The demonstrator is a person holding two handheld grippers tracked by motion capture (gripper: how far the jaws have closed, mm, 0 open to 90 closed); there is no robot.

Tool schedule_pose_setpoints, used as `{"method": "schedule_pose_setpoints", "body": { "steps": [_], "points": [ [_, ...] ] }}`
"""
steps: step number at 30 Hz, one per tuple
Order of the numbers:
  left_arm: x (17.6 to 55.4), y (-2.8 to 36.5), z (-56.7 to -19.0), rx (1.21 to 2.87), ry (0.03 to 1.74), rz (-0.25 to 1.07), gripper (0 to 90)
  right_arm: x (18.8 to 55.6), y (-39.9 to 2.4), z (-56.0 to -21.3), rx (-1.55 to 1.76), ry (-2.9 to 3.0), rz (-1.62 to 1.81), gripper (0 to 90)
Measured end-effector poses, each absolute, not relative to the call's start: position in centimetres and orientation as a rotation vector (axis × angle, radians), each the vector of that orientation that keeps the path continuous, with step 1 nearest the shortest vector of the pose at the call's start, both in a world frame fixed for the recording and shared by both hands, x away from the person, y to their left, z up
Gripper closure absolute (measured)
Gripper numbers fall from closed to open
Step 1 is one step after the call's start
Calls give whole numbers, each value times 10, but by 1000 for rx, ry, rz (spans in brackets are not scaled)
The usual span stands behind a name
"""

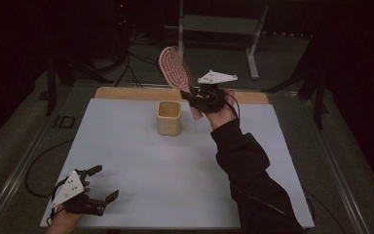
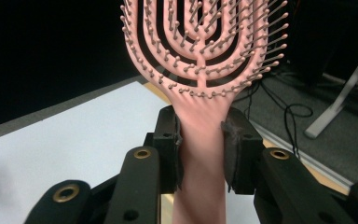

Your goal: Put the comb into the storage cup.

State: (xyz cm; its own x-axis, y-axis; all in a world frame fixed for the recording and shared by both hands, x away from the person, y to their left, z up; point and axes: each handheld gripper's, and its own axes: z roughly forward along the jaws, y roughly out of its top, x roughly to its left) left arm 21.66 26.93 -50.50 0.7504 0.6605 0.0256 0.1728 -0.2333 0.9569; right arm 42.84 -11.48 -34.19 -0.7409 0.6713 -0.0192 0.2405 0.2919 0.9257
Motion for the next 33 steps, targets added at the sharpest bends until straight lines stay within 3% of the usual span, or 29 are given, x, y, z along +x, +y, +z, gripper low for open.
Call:
{"method": "schedule_pose_setpoints", "body": {
  "steps": [33],
  "points": [
    [218, 270, -505, 1761, 652, 503, 0, 460, -64, -350, 706, 2118, 1574, 700]
  ]
}}
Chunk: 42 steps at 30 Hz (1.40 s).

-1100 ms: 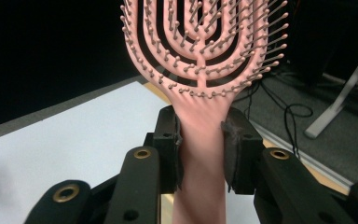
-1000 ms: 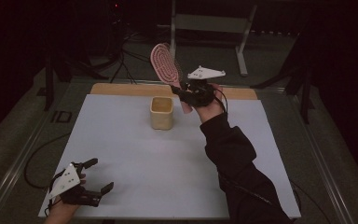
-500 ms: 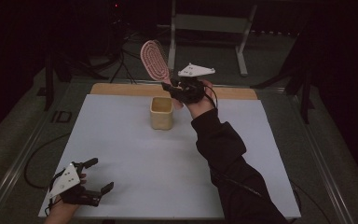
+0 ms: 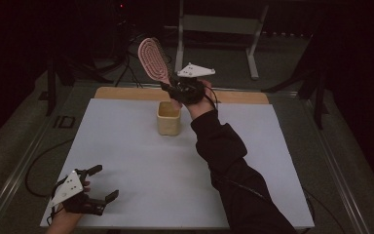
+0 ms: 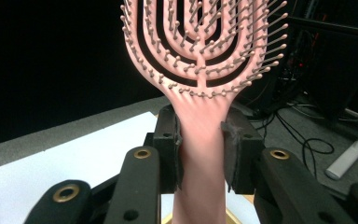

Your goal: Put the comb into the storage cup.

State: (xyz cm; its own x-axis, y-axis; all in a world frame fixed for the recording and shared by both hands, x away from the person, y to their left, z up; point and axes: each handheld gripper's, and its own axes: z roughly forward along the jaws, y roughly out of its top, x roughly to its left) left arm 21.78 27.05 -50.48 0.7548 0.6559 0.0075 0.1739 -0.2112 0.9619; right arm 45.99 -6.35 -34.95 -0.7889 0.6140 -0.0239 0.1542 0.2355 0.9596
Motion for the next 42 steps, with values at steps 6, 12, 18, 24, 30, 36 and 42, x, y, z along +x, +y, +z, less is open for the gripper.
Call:
{"method": "schedule_pose_setpoints", "body": {
  "steps": [6, 12, 18, 24, 30, 36, 42],
  "points": [
    [218, 271, -505, 1758, 652, 501, 0, 463, -56, -353, 647, 2093, 1595, 700],
    [218, 272, -505, 1757, 653, 499, 0, 467, -51, -358, 657, 2064, 1632, 700],
    [218, 272, -505, 1761, 650, 500, 0, 474, -49, -365, 630, 2050, 1704, 700],
    [218, 272, -505, 1757, 650, 499, 0, 480, -48, -380, 653, 2061, 1700, 700],
    [218, 272, -505, 1759, 649, 498, 0, 485, -49, -393, 654, 2073, 1715, 700],
    [218, 272, -505, 1757, 651, 495, 0, 488, -49, -403, 650, 2086, 1697, 700],
    [218, 272, -506, 1757, 652, 495, 0, 491, -49, -416, 666, 2105, 1691, 700]
  ]
}}
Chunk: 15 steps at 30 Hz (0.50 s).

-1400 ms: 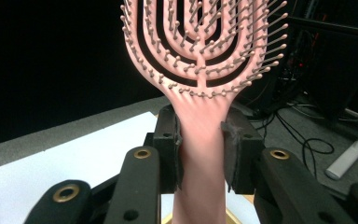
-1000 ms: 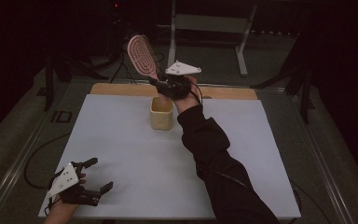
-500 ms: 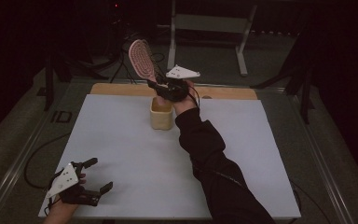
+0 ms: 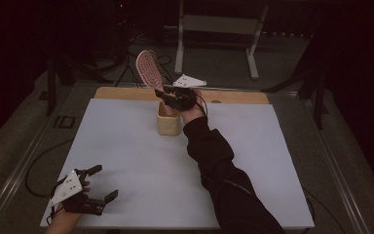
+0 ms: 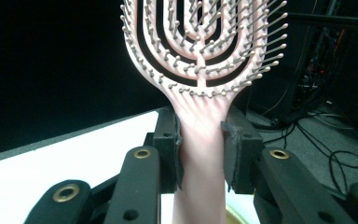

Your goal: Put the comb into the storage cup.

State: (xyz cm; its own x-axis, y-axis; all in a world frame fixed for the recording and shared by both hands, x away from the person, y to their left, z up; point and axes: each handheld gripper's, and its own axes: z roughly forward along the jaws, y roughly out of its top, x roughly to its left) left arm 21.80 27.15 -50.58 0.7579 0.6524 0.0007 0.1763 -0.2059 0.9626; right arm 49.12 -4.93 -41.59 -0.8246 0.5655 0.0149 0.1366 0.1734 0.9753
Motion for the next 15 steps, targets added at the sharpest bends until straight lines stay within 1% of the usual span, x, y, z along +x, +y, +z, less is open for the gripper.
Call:
{"method": "schedule_pose_setpoints", "body": {
  "steps": [15],
  "points": [
    [219, 272, -506, 1759, 653, 494, 0, 492, -54, -433, 682, 2110, 1681, 700]
  ]
}}
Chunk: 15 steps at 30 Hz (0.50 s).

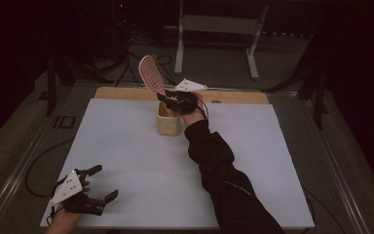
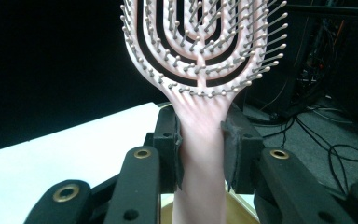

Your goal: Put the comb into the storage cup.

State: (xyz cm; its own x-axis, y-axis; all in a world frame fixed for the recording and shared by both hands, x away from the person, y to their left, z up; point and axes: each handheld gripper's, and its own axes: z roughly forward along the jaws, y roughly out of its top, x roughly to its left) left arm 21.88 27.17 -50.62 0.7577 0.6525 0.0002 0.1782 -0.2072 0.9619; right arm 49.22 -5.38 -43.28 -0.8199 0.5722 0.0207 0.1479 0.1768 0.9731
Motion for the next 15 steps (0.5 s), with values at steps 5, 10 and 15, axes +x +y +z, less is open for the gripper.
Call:
{"method": "schedule_pose_setpoints", "body": {
  "steps": [5, 10, 15],
  "points": [
    [219, 272, -506, 1762, 651, 492, 0, 492, -55, -438, 688, 2122, 1663, 699],
    [219, 271, -507, 1763, 650, 492, 0, 491, -55, -443, 686, 2132, 1647, 699],
    [219, 271, -507, 1764, 651, 489, 0, 491, -55, -449, 674, 2145, 1641, 697]
  ]
}}
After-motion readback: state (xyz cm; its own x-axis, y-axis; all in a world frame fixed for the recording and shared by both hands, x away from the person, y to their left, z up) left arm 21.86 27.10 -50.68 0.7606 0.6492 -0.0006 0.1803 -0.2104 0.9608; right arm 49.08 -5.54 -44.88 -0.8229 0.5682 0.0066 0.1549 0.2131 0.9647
